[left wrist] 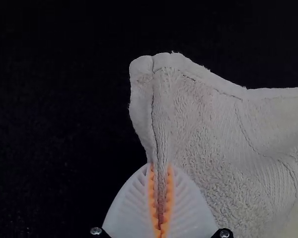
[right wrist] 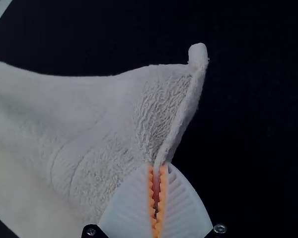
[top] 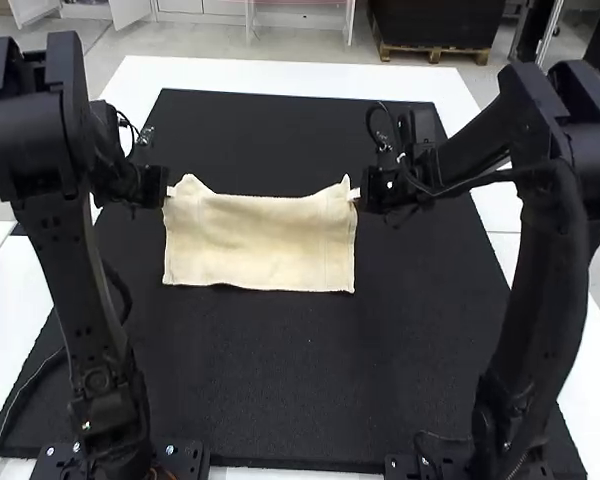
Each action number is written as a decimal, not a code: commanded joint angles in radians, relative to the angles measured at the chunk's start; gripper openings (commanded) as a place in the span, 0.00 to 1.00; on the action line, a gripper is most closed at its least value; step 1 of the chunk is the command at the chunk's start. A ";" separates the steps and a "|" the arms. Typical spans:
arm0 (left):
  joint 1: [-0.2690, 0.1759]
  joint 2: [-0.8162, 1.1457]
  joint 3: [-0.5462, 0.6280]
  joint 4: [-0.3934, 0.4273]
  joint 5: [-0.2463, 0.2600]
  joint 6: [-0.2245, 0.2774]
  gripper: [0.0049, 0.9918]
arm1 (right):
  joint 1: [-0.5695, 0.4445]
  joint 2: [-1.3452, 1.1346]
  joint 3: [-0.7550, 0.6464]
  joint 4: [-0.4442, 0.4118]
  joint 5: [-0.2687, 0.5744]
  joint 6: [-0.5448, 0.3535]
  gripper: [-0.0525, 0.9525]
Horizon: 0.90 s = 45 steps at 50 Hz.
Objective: Fold the towel.
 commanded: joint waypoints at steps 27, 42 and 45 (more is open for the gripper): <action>0.028 -0.212 -0.163 -0.085 0.025 0.046 0.02 | -0.020 -0.196 -0.135 -0.087 -0.066 0.002 0.03; 0.089 -0.256 -0.258 -0.056 0.003 0.057 0.02 | -0.020 -0.214 -0.204 -0.093 -0.072 -0.002 0.03; 0.098 -0.256 -0.274 -0.042 -0.003 0.061 0.02 | -0.021 -0.214 -0.218 -0.088 -0.072 -0.002 0.03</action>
